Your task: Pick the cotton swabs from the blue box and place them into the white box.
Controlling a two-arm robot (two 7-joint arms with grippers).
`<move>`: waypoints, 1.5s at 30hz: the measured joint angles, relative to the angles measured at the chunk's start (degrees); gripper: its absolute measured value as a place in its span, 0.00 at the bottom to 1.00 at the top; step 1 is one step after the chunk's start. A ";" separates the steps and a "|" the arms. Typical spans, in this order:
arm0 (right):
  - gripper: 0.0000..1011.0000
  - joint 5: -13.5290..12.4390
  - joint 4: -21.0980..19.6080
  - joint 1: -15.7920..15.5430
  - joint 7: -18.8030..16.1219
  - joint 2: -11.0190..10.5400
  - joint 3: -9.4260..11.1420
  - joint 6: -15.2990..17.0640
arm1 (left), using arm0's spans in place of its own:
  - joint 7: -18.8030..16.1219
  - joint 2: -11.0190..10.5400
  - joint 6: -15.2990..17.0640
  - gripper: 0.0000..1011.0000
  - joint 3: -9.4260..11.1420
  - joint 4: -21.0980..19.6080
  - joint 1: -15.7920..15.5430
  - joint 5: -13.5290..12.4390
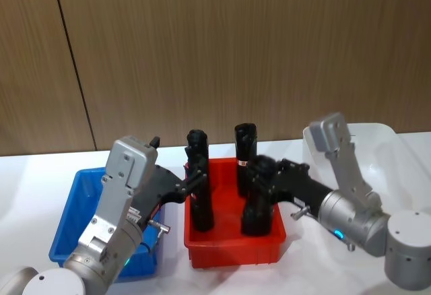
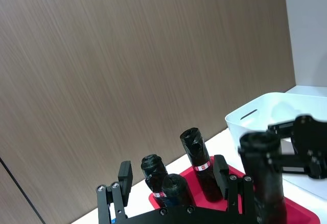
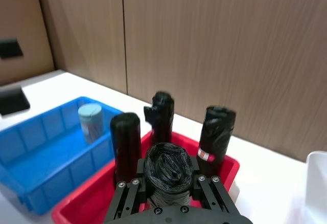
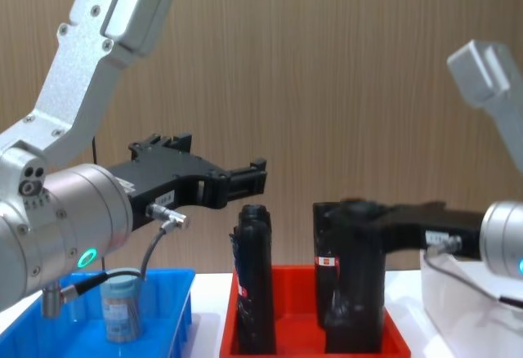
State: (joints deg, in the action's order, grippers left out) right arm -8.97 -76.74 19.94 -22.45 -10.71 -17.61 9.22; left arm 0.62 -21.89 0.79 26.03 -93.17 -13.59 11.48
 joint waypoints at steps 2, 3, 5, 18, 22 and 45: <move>0.44 -0.44 -1.18 -0.03 0.66 -0.14 0.28 0.09 | 0.00 0.00 0.00 0.99 0.00 0.00 0.00 0.00; 0.43 -0.71 -1.90 -0.04 1.13 -0.27 0.51 0.14 | 0.00 0.00 0.00 0.99 0.00 0.00 0.00 0.00; 0.43 -1.13 -2.80 -0.03 1.87 -0.46 0.87 0.22 | 0.00 0.00 0.00 0.99 0.00 0.00 0.00 0.00; 0.36 -2.96 -5.70 1.55 6.82 -2.75 4.66 0.03 | 0.00 0.00 0.00 0.99 0.00 0.00 0.00 0.00; 0.35 -3.40 -5.75 2.18 8.22 -3.67 6.03 -0.23 | 0.00 0.00 0.00 0.99 0.00 0.00 0.00 0.00; 0.35 0.13 2.01 6.30 12.89 -7.90 11.57 -3.11 | 0.00 0.00 0.00 0.99 0.00 0.00 0.00 0.00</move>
State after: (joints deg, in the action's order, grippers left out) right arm -8.83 -74.73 26.25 -9.56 -18.60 -6.05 6.10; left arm 0.62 -21.89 0.79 26.03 -93.18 -13.59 11.48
